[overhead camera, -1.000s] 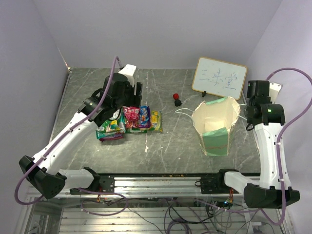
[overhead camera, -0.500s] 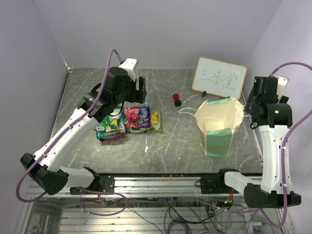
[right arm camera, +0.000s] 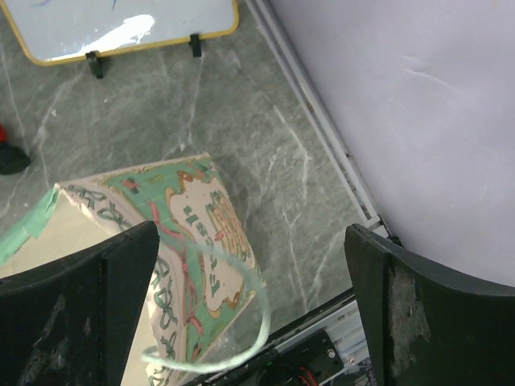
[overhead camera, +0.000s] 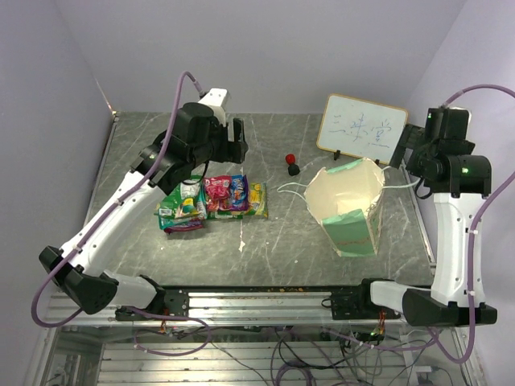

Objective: Take the snacks out of the paper bag
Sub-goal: Adjust the paper bag at the center of the board.

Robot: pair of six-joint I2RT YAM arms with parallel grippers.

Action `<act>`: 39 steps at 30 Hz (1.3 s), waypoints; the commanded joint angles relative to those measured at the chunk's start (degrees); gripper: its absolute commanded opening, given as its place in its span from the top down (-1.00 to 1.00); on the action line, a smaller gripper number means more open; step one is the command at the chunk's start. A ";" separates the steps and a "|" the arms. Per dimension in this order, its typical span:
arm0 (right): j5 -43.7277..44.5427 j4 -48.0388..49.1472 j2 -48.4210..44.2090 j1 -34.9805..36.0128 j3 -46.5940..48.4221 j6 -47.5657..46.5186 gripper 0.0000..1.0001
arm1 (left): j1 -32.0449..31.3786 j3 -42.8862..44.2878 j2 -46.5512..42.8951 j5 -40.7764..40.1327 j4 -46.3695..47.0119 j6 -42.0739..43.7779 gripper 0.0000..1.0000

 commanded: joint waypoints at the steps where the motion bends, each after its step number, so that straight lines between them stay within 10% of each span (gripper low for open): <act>1: 5.13 0.60 -2.33 0.13 3.36 1.15 -1.00 | 0.36 4.48 0.21 0.53 0.01 -0.84 -0.81; 11: -2.01 0.58 -3.45 0.15 -4.62 0.98 -1.00 | 0.35 1.66 0.82 6.18 2.58 -6.28 -0.85; 20: -4.71 0.40 -4.28 0.11 -6.10 0.43 -0.94 | -1.39 -15.84 10.44 34.85 31.31 -27.92 -0.99; 28: -12.60 3.02 -6.42 0.16 -2.02 -1.94 -0.92 | -8.51 -10.75 21.29 28.04 27.18 -22.24 -1.00; 39: -53.83 18.77 -10.03 1.43 -15.30 0.88 -0.81 | -8.50 -12.30 17.14 29.12 26.49 -23.22 -0.92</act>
